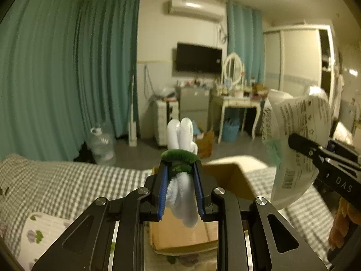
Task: Organize soft objects
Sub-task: 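Lift the socks with the left gripper while the right lifts the towel bag toward the box, then open both grippers to drop the socks and towel bag into the box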
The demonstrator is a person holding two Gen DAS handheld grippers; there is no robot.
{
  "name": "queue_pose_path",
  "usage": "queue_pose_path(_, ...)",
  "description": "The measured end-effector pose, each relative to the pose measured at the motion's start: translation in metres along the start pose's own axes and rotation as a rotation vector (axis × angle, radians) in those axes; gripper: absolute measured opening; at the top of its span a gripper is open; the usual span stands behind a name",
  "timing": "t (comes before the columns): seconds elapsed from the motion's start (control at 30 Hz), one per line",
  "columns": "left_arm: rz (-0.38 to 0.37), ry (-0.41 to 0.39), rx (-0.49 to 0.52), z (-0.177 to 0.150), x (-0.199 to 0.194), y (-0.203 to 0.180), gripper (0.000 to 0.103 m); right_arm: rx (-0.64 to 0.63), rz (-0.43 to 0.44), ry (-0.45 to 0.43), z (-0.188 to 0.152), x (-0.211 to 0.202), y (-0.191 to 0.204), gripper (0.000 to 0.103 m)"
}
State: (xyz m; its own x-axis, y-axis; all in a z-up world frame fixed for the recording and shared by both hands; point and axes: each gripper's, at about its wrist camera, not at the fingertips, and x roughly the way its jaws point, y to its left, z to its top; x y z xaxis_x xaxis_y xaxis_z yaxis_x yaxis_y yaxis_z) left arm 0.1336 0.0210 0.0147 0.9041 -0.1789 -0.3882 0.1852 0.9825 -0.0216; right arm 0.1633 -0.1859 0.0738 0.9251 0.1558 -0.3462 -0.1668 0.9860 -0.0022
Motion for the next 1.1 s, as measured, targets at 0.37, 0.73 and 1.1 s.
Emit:
queue_pose_path(0.37,-0.023,0.285,-0.007,-0.052,0.101,-0.008,0.022,-0.056,0.043,0.263,-0.071,0.135,0.005,0.035)
queue_pose_path(0.73,0.007,0.313,0.004,-0.054,0.110,-0.016,0.030,-0.122,0.010,0.378,-0.097,0.159,0.016,0.042)
queue_pose_path(1.1,0.049,0.218,-0.004,-0.027,0.075,-0.014,0.075,-0.079,-0.052,0.266,-0.065,0.109,0.003,0.069)
